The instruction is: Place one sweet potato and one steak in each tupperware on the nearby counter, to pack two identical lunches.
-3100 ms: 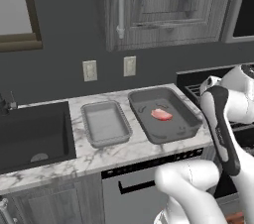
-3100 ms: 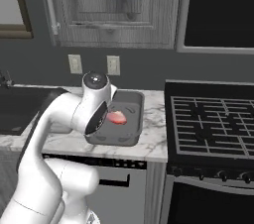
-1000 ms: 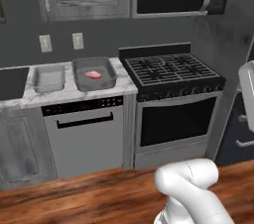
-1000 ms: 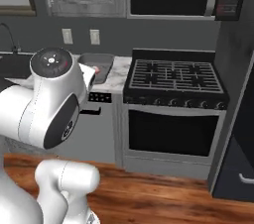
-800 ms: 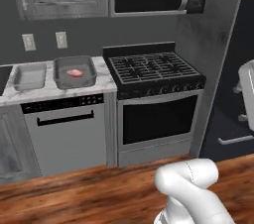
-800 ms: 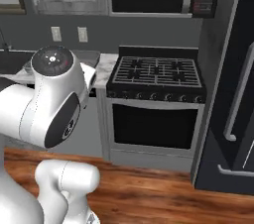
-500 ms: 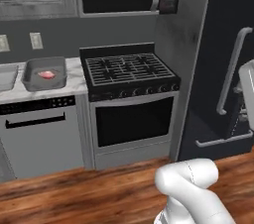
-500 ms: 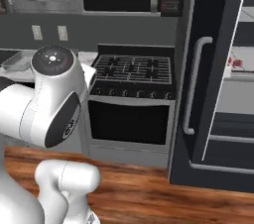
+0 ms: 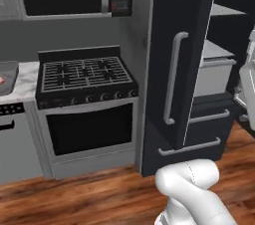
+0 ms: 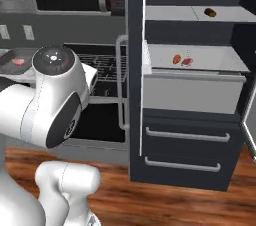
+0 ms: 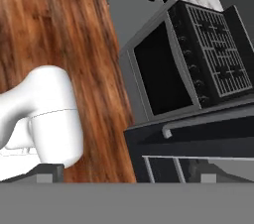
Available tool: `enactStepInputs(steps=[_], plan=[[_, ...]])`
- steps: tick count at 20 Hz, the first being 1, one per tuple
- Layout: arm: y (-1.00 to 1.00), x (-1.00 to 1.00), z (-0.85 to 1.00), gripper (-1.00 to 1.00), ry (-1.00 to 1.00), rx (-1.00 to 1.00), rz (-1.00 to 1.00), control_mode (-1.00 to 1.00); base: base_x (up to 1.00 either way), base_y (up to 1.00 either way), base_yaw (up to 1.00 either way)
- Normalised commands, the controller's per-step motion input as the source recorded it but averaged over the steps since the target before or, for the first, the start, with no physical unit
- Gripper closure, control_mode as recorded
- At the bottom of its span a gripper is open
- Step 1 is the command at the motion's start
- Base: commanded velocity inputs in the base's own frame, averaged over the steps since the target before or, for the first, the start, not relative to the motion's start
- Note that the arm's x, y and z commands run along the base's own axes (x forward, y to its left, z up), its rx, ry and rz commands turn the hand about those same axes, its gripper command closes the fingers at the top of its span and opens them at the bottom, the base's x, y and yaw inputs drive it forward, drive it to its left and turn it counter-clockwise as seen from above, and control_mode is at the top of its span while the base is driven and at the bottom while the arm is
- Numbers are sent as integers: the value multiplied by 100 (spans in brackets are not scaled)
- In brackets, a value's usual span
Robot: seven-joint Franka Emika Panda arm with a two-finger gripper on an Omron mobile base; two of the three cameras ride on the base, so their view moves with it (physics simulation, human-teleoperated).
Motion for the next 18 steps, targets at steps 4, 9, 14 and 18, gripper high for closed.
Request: enactStepInputs(steps=[4,9,14,18], plan=[[0,0,0,-100,0,0,0,100,0,-100,0],[0,0,0,-100,0,0,0,100,0,-100,0],[0,0,0,-100,0,0,0,100,2,-89,0],[0,0,0,-100,0,0,0,100,39,-14,2]])
